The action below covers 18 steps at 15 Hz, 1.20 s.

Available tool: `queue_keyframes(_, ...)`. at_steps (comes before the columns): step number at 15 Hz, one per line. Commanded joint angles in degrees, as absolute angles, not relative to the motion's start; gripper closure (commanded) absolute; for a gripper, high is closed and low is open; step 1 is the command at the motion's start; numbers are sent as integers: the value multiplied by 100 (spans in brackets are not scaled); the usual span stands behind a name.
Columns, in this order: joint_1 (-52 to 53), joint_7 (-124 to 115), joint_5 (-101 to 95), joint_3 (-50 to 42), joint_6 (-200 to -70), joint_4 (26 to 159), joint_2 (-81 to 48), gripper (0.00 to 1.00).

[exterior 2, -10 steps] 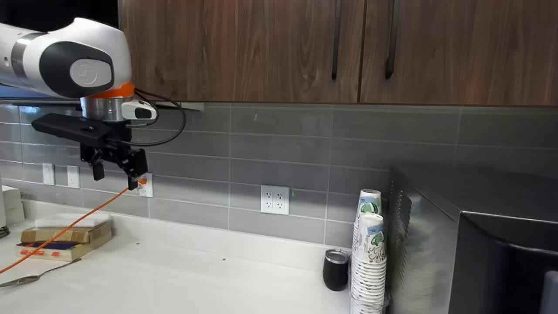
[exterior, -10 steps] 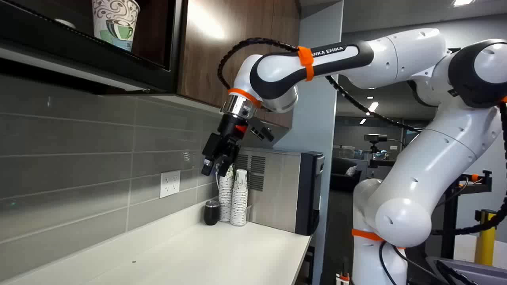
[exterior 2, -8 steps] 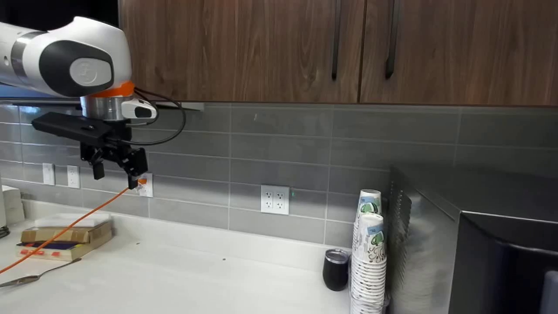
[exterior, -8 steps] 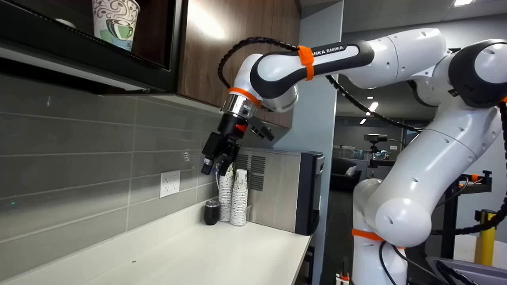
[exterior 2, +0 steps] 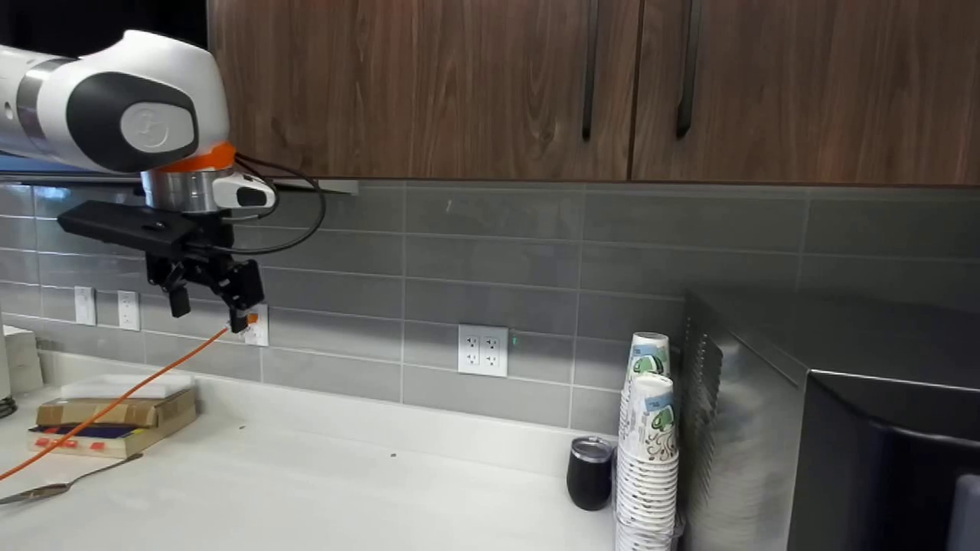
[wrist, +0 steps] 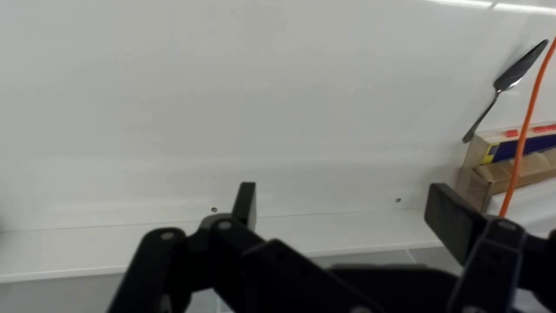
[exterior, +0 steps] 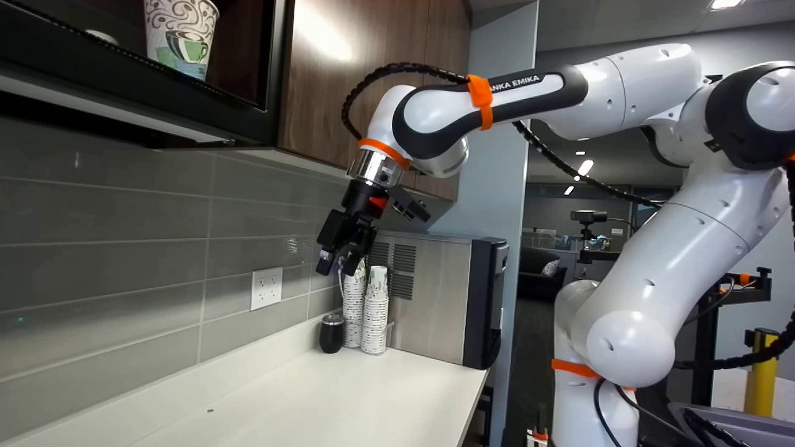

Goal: Open and close the top left cabinet door

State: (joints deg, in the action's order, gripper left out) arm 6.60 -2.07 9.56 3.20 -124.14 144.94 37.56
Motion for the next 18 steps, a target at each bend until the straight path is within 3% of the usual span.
queue_keyframes(1, 208, -876, 444, 708, -12912, 15146, 4557, 0)
queue_keyframes(5, -175, -1466, 20, 859, -12717, 15651, 5720, 0)
queue_keyframes(11, -924, -1912, -425, 825, -11725, 15375, 7402, 0)
queue_keyframes(18, -2041, -2126, -1143, 552, -11953, 14457, 7766, 0)
